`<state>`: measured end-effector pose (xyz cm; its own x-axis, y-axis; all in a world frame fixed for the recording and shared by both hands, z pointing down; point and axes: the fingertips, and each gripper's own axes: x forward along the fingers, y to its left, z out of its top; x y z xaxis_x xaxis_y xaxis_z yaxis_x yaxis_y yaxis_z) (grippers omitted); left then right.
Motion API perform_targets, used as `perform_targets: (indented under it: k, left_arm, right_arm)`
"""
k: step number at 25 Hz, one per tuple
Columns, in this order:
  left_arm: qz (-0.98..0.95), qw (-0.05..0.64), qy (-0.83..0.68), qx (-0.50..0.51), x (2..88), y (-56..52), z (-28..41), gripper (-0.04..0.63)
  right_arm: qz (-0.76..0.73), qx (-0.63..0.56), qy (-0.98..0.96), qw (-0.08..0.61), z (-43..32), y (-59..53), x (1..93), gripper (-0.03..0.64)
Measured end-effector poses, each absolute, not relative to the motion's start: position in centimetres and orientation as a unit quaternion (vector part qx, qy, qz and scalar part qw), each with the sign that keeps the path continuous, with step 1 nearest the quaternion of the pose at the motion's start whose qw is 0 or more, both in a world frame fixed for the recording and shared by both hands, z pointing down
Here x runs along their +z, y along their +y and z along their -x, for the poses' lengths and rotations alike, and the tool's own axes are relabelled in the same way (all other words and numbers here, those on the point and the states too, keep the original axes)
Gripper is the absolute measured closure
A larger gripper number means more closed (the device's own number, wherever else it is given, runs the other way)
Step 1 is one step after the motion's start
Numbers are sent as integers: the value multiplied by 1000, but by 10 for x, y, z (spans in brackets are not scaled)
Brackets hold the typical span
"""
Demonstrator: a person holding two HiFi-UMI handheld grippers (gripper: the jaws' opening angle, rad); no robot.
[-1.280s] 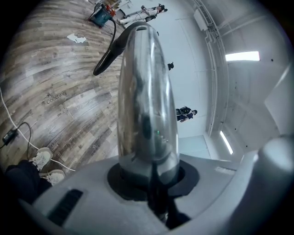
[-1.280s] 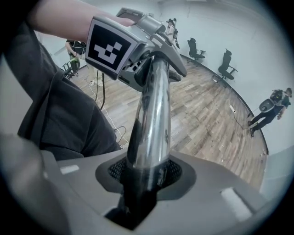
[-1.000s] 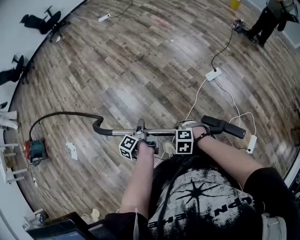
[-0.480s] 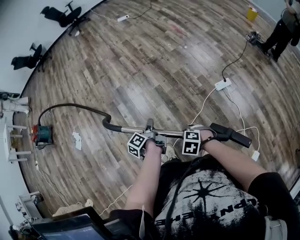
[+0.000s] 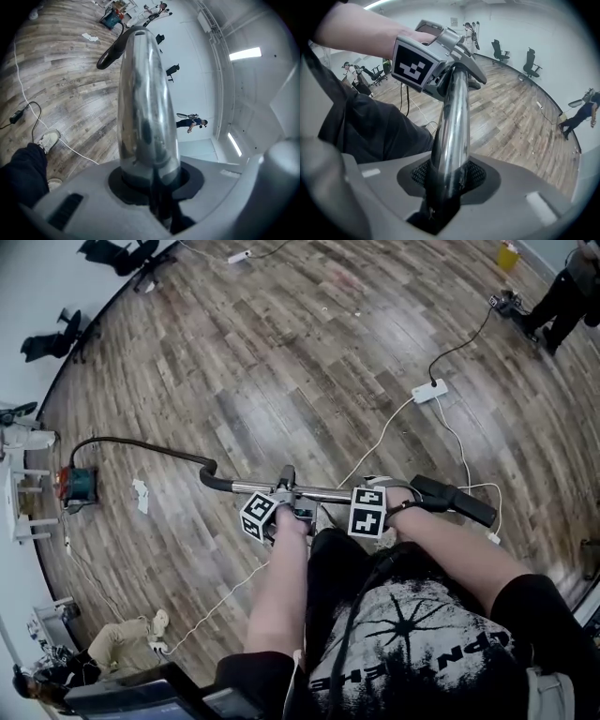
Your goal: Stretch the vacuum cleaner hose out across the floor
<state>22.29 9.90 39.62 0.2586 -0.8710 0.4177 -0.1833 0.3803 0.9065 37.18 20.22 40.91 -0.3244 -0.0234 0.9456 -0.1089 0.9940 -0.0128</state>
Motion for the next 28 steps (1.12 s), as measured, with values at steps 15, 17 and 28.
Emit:
perform_targets:
  k: [15, 17, 28]
  left_arm:
    - [-491, 654, -508, -271, 425, 64, -251, 543]
    - [-495, 653, -508, -266, 427, 59, -252, 543]
    - [-506, 660, -506, -230, 433, 38, -272, 526]
  right_arm:
    - [-80, 30, -787, 610, -395, 172, 441, 482]
    - [-84, 28, -781, 618, -396, 169, 448, 485]
    - [-60, 37, -784, 616, -411, 147, 455, 500]
